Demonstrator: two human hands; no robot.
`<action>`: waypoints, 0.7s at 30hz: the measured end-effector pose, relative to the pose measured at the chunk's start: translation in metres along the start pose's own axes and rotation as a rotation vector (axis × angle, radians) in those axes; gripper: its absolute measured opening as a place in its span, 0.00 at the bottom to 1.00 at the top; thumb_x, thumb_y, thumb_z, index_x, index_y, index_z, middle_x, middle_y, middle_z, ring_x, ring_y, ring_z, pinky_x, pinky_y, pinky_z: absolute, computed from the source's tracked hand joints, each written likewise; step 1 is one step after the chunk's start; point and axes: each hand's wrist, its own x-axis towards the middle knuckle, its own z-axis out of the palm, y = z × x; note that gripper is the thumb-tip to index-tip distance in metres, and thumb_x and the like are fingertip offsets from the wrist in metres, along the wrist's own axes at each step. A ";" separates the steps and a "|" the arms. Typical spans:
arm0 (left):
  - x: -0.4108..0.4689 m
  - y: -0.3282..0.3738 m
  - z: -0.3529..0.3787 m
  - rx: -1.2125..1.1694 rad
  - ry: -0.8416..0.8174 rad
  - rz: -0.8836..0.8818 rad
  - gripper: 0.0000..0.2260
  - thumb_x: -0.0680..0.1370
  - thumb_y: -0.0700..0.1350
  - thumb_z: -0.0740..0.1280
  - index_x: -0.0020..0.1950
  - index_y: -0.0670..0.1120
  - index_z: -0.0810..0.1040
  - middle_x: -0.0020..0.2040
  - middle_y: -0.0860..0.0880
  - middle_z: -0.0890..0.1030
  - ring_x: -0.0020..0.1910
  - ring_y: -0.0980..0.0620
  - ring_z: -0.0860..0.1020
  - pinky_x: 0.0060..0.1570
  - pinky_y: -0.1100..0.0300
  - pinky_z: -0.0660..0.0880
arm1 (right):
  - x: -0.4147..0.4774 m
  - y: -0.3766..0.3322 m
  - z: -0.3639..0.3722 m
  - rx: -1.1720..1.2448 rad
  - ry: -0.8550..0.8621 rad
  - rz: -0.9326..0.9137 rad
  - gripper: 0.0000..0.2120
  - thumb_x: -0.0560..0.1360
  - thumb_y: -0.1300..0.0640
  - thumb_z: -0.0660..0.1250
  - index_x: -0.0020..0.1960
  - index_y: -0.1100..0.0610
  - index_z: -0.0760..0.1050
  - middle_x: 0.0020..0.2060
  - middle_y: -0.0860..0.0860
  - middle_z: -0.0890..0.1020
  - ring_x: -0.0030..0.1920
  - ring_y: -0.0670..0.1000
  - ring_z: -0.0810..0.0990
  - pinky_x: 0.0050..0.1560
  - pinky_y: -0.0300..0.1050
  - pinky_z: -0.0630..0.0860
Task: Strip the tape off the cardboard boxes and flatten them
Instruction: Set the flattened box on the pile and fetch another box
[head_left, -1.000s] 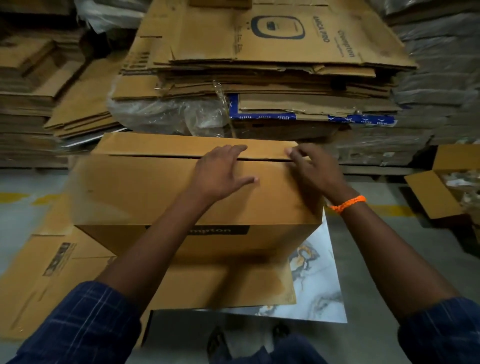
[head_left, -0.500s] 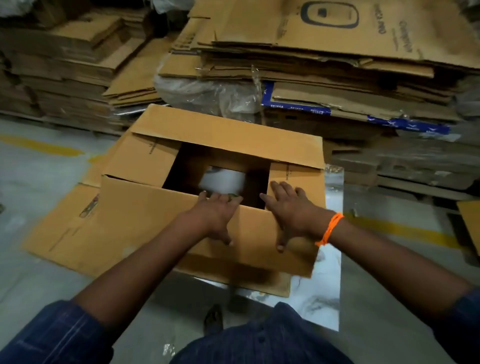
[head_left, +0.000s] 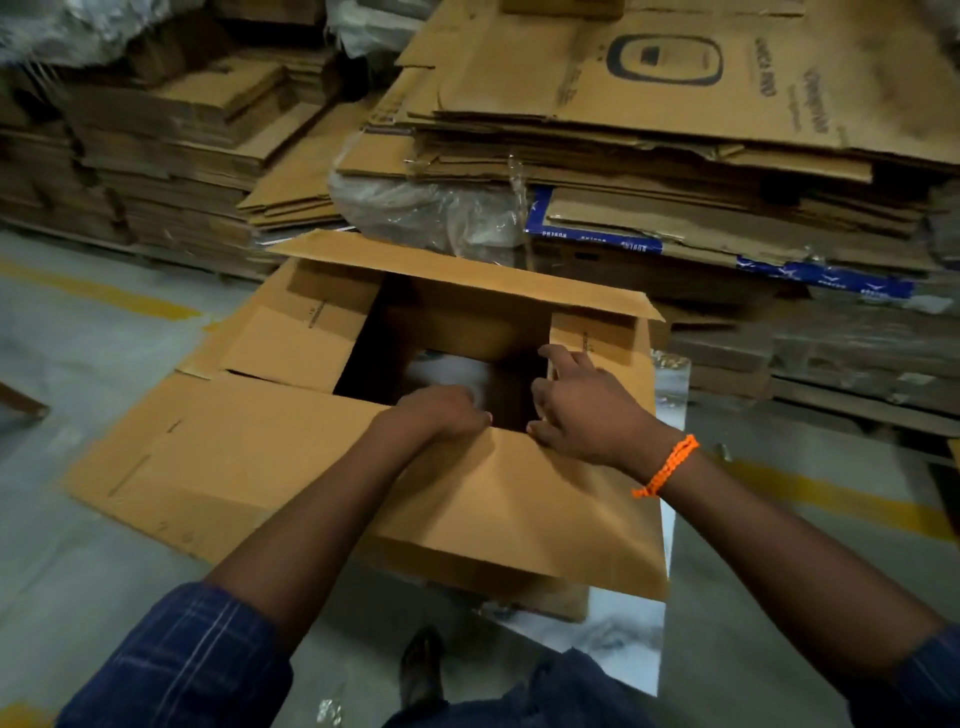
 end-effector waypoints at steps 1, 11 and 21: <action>0.003 0.006 -0.002 -0.008 -0.029 -0.009 0.25 0.83 0.55 0.60 0.78 0.46 0.66 0.75 0.40 0.70 0.72 0.40 0.70 0.70 0.46 0.68 | -0.007 0.003 0.003 0.017 -0.010 0.005 0.19 0.76 0.37 0.65 0.56 0.50 0.76 0.78 0.57 0.58 0.73 0.62 0.63 0.64 0.60 0.74; 0.027 0.014 0.016 0.052 0.129 0.010 0.49 0.78 0.58 0.69 0.82 0.47 0.36 0.83 0.41 0.38 0.82 0.39 0.40 0.77 0.37 0.45 | 0.049 0.044 0.010 0.126 0.013 0.025 0.44 0.76 0.44 0.70 0.83 0.53 0.49 0.78 0.58 0.60 0.77 0.60 0.60 0.75 0.53 0.63; 0.029 -0.038 0.014 0.108 0.320 -0.030 0.55 0.72 0.69 0.70 0.82 0.47 0.37 0.81 0.40 0.32 0.80 0.41 0.31 0.77 0.38 0.41 | 0.200 0.081 -0.008 -0.007 -0.083 0.300 0.52 0.69 0.33 0.73 0.81 0.53 0.50 0.81 0.56 0.54 0.79 0.61 0.57 0.72 0.69 0.58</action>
